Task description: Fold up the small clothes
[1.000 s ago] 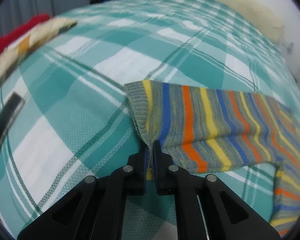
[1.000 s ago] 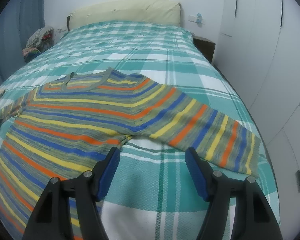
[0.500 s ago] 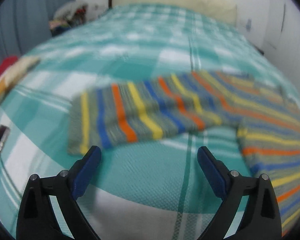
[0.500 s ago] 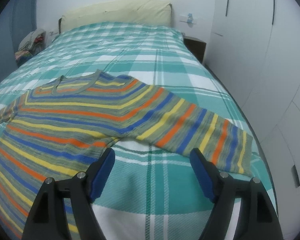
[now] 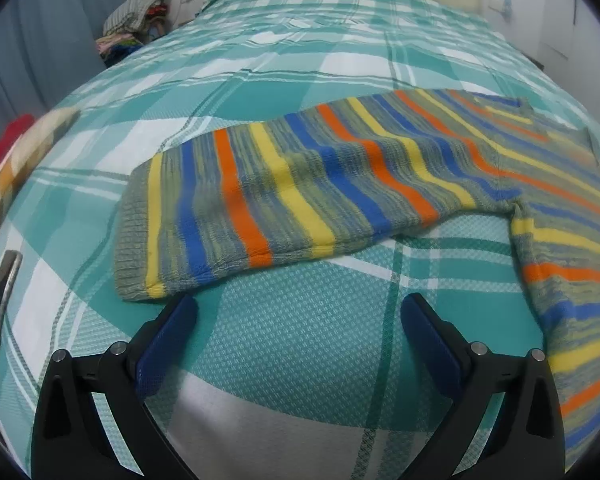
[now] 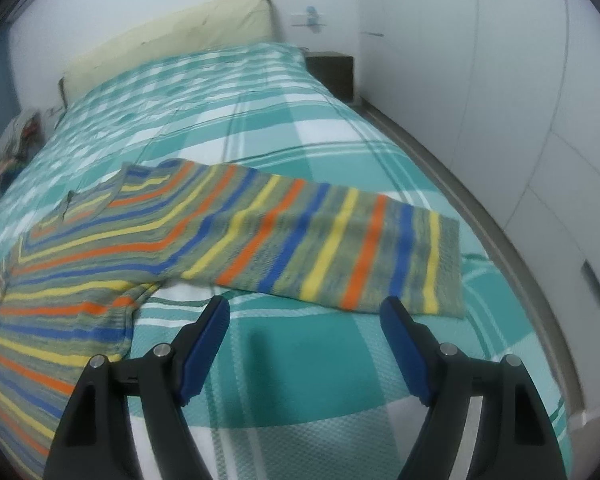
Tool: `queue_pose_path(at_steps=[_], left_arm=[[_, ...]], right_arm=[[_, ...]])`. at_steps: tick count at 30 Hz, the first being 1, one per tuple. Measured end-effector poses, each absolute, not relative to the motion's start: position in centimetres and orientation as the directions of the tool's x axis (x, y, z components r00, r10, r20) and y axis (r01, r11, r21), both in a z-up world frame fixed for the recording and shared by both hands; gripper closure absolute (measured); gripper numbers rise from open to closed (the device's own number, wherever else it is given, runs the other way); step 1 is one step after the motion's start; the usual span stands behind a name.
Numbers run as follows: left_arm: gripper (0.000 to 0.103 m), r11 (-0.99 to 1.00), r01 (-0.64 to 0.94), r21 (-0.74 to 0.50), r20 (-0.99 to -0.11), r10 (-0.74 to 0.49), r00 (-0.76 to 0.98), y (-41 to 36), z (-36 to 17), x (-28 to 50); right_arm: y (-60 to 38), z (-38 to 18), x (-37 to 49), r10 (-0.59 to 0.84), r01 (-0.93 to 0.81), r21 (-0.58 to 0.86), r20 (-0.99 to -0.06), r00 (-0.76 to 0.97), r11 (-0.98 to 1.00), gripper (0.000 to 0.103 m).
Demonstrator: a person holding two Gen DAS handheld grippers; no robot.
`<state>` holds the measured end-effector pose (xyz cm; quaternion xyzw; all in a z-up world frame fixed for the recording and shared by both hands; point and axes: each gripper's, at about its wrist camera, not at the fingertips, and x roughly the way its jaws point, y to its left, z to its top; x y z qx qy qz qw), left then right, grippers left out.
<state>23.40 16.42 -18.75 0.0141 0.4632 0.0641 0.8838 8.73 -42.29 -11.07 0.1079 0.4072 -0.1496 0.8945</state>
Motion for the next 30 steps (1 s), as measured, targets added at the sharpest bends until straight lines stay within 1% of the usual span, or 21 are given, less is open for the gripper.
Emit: queue_pose_path(at_steps=[2,10,14,16,19,21,22,24,27,28,30], left_arm=[[0.000,0.992,-0.102,0.081,-0.818,0.124,0.562,16.5,-18.7,23.3],[0.000,0.992,-0.101,0.070,-0.823,0.115,0.557,16.6,-18.8,23.2],[0.000,0.995,-0.101,0.028,-0.836,0.079,0.543,17.1,-19.0,23.6],[0.000,0.995,-0.099,0.024,-0.837,0.075,0.542,17.1,-19.0,23.6],[0.002,0.993,-0.108,0.041,-0.833,0.094,0.546,16.8,-17.9,23.3],[0.002,0.995,-0.104,0.008,-0.806,0.068,0.588,16.6,-16.2,22.6],[0.002,0.996,-0.093,-0.016,-0.779,0.046,0.626,16.5,-14.8,22.2],[0.001,0.996,-0.083,-0.033,-0.741,0.032,0.671,16.3,-13.2,21.5],[0.001,0.996,-0.085,-0.041,-0.698,0.032,0.715,16.0,-11.6,20.6],[0.001,0.996,-0.086,-0.039,-0.689,0.036,0.724,15.8,-11.3,20.4],[0.001,0.996,-0.084,-0.025,-0.680,0.045,0.732,15.6,-11.2,20.4]], right_arm=[[-42.4,-11.1,8.6,-0.169,0.357,0.088,-0.760,0.627,0.930,0.026],[-41.5,-11.5,9.0,-0.176,0.342,0.061,-0.765,0.619,0.938,0.026],[-41.3,-11.8,9.1,-0.168,0.332,0.063,-0.766,0.620,0.941,0.026],[-41.8,-11.5,9.0,-0.140,0.324,0.098,-0.760,0.635,0.941,0.026],[-45.1,-9.3,8.2,-0.122,0.361,0.198,-0.708,0.696,0.911,0.026],[-49.1,-7.5,7.5,-0.141,0.419,0.270,-0.674,0.725,0.867,0.026],[-50.5,-7.1,7.4,-0.141,0.437,0.297,-0.670,0.729,0.849,0.025],[-53.8,-7.2,7.4,-0.090,0.463,0.381,-0.687,0.721,0.800,0.023],[-56.7,-9.9,7.9,0.033,0.491,0.460,-0.754,0.656,0.740,0.024],[-57.2,-10.9,7.7,0.046,0.518,0.463,-0.776,0.629,0.719,0.025],[-58.2,-12.0,6.9,0.054,0.557,0.500,-0.774,0.631,0.664,0.025]])
